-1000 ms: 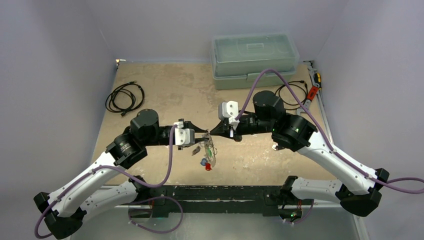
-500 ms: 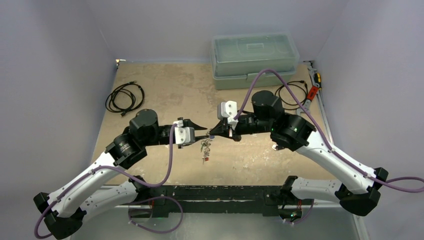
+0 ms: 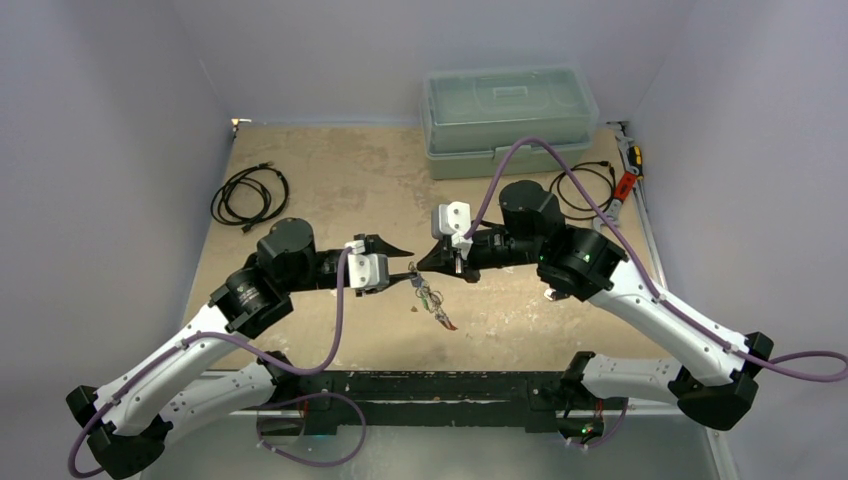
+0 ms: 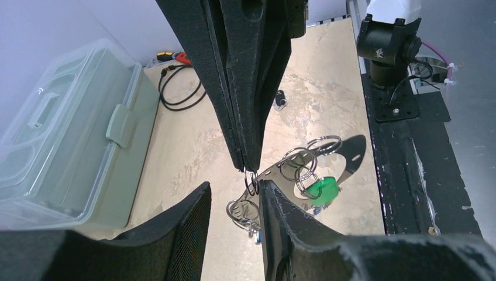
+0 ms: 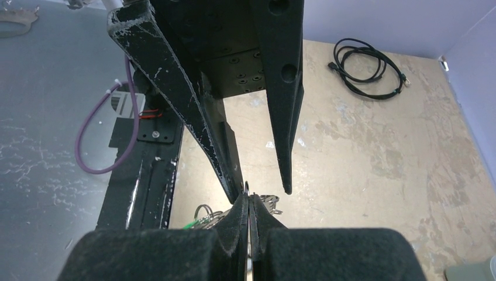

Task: Put the keys on the keyring

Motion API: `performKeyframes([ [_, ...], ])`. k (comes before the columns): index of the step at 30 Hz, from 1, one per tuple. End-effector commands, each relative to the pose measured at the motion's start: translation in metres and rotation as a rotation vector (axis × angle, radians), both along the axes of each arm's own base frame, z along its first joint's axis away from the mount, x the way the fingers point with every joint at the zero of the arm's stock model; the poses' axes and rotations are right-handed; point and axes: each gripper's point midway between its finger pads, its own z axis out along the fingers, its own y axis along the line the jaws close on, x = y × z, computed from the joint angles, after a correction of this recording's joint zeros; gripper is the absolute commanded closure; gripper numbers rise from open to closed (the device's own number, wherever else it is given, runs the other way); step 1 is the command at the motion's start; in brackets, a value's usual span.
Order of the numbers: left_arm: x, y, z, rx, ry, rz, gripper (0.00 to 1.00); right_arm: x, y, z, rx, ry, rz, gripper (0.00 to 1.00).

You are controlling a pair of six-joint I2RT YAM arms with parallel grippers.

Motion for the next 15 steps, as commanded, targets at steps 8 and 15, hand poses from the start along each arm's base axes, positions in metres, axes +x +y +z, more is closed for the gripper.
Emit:
performKeyframes([
  [8,0.0010,0.0002,0.0234,-0.042,-0.058,0.006,0.77,-0.0045,0.0043,0.0157,0.056,-0.034,0.035,1.00],
  [15,0.0009,-0.0014,0.0231,-0.048,-0.069,-0.004,0.95,-0.0074,0.0058,0.0143,0.056,-0.025,0.055,1.00],
])
